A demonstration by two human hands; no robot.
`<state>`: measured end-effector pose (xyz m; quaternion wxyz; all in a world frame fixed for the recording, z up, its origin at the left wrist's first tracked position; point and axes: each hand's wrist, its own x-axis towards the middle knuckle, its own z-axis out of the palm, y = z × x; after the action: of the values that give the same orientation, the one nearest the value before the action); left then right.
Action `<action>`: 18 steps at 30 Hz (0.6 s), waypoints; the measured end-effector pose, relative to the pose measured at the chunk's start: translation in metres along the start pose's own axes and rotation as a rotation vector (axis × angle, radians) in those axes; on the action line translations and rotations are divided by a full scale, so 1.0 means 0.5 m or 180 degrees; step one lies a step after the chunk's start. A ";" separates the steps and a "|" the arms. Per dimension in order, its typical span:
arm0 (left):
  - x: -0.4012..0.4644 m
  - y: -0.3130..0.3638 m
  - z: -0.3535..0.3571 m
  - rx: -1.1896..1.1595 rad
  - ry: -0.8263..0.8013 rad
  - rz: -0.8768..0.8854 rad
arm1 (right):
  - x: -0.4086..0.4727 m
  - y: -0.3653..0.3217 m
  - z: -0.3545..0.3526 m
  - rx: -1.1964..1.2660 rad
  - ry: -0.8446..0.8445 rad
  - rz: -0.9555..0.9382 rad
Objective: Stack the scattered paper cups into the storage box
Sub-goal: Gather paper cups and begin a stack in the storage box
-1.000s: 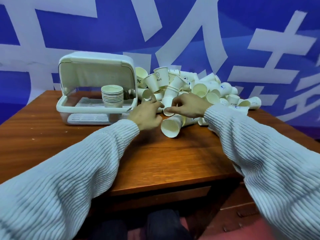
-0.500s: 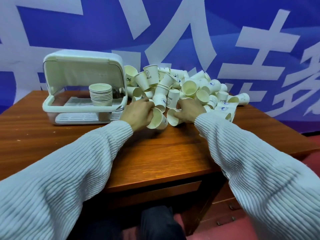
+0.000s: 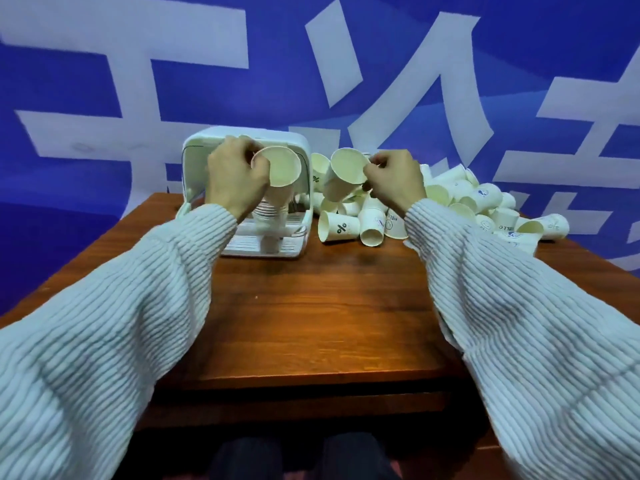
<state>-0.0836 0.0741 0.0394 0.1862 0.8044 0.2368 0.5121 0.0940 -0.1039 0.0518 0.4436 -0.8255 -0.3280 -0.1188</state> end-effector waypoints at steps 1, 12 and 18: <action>0.010 -0.011 -0.019 -0.0036 0.0053 -0.0167 | 0.008 -0.020 0.016 0.0132 -0.0017 -0.0008; 0.033 -0.107 -0.103 -0.0010 0.0281 -0.0671 | 0.051 -0.145 0.190 0.0020 -0.0224 -0.0287; 0.038 -0.132 -0.091 -0.0013 0.0229 -0.0723 | 0.050 -0.142 0.239 -0.0764 -0.0719 -0.0347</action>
<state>-0.1309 0.1416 0.0358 0.2360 0.7530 0.3319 0.5168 0.0557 0.0318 0.0415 0.2950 -0.8617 -0.4035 -0.0875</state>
